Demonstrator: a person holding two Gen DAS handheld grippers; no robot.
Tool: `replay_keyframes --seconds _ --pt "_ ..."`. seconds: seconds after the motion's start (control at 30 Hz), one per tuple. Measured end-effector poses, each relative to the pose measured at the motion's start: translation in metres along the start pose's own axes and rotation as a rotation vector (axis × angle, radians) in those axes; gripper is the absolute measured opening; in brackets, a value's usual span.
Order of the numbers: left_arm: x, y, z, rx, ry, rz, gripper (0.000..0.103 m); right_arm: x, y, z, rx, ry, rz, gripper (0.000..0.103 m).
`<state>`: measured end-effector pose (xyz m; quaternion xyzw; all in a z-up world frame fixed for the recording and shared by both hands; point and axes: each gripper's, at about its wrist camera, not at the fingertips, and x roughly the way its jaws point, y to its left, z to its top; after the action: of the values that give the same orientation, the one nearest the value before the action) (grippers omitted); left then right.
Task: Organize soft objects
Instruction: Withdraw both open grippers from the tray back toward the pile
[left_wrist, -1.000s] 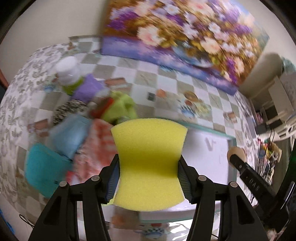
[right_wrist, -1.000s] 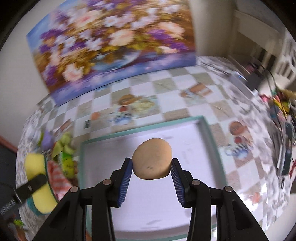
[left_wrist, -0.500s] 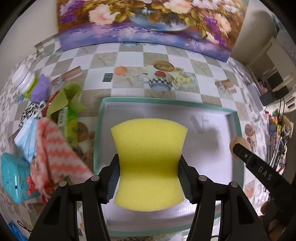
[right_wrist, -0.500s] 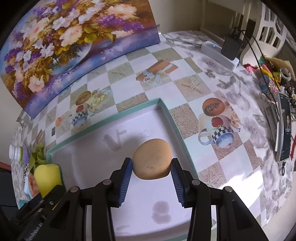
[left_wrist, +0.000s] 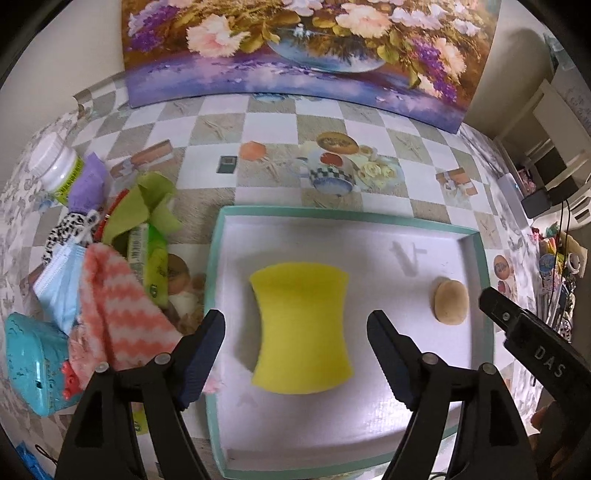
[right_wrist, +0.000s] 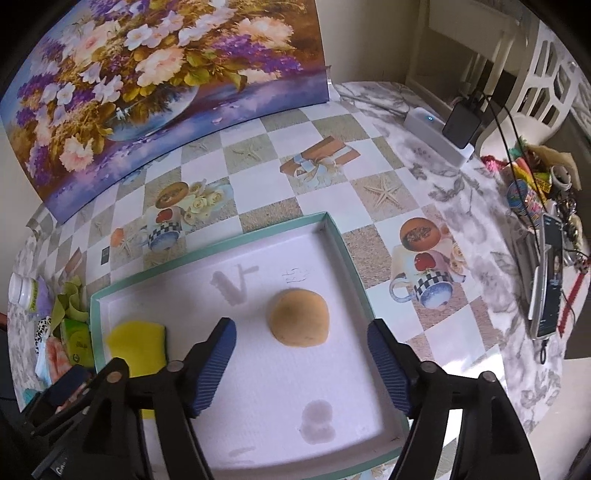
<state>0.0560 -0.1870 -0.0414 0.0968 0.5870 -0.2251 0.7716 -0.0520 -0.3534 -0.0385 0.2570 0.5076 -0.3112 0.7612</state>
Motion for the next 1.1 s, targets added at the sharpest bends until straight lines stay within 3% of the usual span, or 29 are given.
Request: replay_keyframes --seconds 0.03,0.13,0.27,0.53,0.77,0.9,1.1 --pt "-0.001 0.003 0.0 -0.004 -0.007 0.01 0.081 -0.001 0.001 0.0 -0.002 -0.001 -0.009 0.083" --pt "-0.007 0.018 0.002 -0.039 -0.052 0.057 0.098 -0.003 0.002 -0.001 -0.012 -0.011 -0.037 0.103" --pt "-0.014 0.036 0.003 -0.065 -0.104 0.129 0.099 -0.002 0.004 -0.002 -0.017 -0.007 -0.05 0.103" --pt "-0.015 0.06 0.006 -0.112 -0.091 0.126 0.099 0.003 0.001 -0.004 0.003 0.022 -0.065 0.103" --pt "-0.021 0.065 0.005 -0.096 -0.079 0.125 0.099 0.002 0.014 -0.006 -0.037 0.028 -0.08 0.103" --pt "-0.032 0.071 0.005 -0.086 -0.083 0.097 0.099 -0.01 0.03 -0.006 -0.056 0.0 -0.027 0.103" --pt "-0.061 0.104 0.006 -0.141 -0.117 0.045 0.099 -0.046 0.064 -0.006 -0.09 -0.122 0.079 0.103"
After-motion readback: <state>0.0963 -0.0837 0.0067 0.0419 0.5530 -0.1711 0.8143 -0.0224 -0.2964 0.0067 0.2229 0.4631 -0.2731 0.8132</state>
